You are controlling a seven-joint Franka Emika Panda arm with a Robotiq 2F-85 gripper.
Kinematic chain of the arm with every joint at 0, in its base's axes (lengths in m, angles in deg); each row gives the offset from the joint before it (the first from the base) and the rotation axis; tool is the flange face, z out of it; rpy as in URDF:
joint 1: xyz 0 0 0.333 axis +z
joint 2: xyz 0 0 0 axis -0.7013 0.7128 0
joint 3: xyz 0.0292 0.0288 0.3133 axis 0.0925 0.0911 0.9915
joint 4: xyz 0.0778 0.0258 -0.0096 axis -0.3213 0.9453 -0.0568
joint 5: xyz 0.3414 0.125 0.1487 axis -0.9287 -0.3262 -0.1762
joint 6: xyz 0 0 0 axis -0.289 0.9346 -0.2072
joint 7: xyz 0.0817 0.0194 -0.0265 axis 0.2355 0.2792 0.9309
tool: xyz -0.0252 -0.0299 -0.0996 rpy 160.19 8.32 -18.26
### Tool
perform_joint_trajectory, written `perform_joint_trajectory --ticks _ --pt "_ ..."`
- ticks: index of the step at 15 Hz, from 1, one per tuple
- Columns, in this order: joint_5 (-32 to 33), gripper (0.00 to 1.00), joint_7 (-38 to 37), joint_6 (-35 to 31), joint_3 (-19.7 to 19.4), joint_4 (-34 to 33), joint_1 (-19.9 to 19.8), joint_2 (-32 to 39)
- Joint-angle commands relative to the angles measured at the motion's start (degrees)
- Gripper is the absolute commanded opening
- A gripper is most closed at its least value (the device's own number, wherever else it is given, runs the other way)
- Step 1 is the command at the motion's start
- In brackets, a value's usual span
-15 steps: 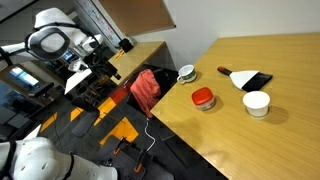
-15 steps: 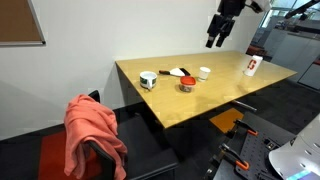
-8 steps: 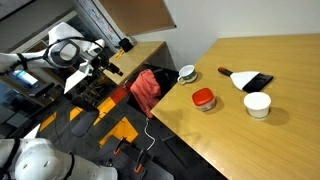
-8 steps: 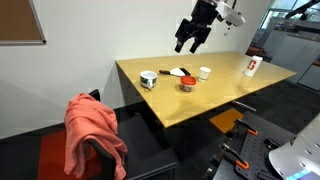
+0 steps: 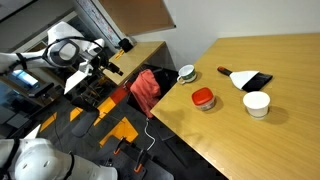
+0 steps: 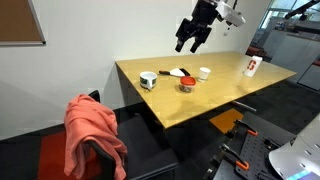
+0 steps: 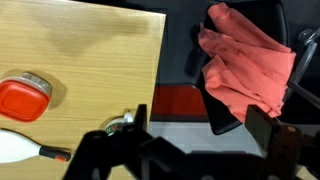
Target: Put the shirt on the table
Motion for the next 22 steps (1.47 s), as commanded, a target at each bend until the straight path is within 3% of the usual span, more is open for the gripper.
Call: perform_joint_trajectory --ticks 1,5,9,15,22 --pt "-0.8 1.0 -2.7 -4.2 1.4 -1.3 0.8 2.5" --pt "1.9 1.0 -11.3 -11.6 5.9 -4.7 0.8 9.6" --pt "11.2 1.0 -25.0 -16.1 9.3 -9.2 0.2 18.2" --pt "22.2 1.0 -38.8 -15.5 5.8 -20.1 6.1 31.3" --pt "17.1 1.0 -38.2 -16.3 3.4 -32.5 14.4 44.1"
